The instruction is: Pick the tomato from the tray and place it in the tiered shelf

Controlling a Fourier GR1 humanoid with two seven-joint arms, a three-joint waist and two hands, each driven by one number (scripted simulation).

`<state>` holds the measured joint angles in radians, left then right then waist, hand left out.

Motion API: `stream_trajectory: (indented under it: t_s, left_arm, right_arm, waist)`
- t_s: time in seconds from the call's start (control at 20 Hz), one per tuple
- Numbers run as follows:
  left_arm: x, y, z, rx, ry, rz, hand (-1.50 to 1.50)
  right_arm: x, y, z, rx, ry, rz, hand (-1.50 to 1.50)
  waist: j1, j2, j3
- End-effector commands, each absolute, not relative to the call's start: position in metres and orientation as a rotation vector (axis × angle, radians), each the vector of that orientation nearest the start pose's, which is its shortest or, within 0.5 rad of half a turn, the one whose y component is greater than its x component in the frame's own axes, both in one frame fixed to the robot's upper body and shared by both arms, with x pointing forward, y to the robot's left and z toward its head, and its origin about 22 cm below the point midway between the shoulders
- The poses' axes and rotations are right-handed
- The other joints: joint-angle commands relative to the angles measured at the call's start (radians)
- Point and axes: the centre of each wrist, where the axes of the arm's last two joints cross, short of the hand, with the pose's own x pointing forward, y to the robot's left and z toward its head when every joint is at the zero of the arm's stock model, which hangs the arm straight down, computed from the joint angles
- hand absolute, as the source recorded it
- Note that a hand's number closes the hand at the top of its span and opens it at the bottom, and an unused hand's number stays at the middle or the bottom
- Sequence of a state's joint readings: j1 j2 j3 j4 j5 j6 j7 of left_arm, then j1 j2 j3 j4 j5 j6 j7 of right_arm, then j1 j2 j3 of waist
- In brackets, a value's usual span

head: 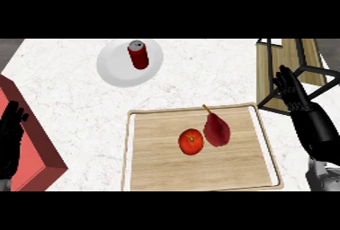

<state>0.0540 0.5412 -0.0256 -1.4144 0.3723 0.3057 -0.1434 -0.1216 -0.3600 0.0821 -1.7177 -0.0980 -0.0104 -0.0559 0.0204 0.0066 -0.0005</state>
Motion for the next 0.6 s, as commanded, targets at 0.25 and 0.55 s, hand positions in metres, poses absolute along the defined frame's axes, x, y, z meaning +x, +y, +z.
stream_trajectory:
  t_s: [0.25, 0.55]
  left_arm:
    - [0.235, 0.344, 0.029, 0.396, -1.595, -0.37, 0.0]
    - [0.239, 0.318, 0.016, 0.292, -1.565, -0.44, 0.0]
  right_arm:
    - [0.24, -0.213, 0.065, -0.551, -2.028, 0.547, 1.5]
    - [0.212, -0.159, 0.004, -0.754, -2.079, 0.256, -1.5]
  waist:
    - [-0.08, -0.013, -0.003]
    - [-0.05, -0.001, 0.001]
